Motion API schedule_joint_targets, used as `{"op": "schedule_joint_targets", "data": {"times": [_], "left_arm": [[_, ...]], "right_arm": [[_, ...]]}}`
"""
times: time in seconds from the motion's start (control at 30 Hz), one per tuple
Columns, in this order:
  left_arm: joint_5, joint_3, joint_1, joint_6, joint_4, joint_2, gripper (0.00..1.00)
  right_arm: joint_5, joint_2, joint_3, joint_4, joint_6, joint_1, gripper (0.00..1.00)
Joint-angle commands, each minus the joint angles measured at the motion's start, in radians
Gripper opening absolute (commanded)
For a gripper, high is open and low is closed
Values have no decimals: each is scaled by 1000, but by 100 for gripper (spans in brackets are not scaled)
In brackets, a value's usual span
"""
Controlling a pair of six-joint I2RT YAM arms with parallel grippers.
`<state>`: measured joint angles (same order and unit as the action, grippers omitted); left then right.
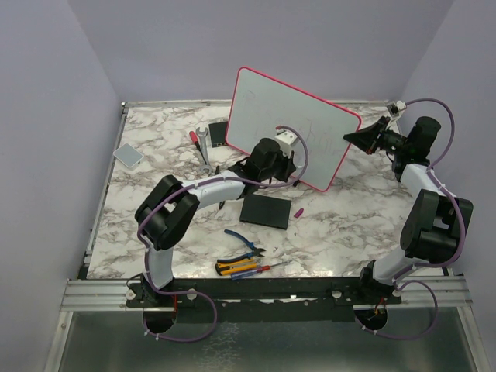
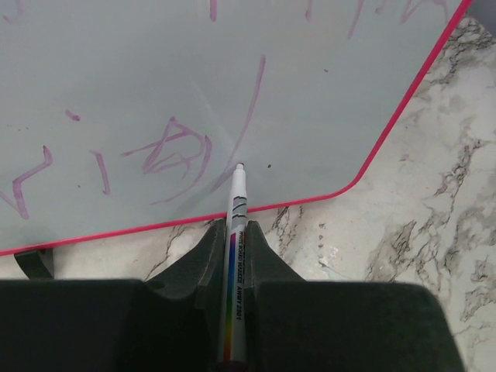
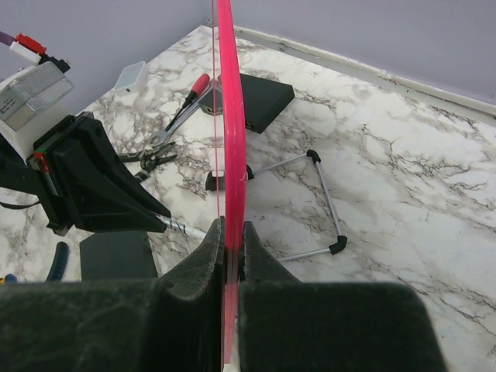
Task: Write a sentence on the whiteboard
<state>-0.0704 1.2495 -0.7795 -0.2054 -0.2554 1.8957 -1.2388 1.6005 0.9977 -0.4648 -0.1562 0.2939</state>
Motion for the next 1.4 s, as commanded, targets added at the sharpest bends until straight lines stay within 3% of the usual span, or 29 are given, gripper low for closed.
{"op": "schedule_joint_targets", "data": {"times": [0.0,0.53,1.03,1.37], "left_arm": [[-2,63,1,-5,-49,27,0],[-33,50,-18,-12,-42,68,0],[16,-23,-18,-3,-42,46,0],[-29,11,-21,-33,-40,-4,0]], "right_arm": [[11,24,-10,80,64,-24,1],[14,26,-7,87,68,-26,1],[15,24,-6,91,71,-28,1],[17,24,-6,95,74,-27,1]]}}
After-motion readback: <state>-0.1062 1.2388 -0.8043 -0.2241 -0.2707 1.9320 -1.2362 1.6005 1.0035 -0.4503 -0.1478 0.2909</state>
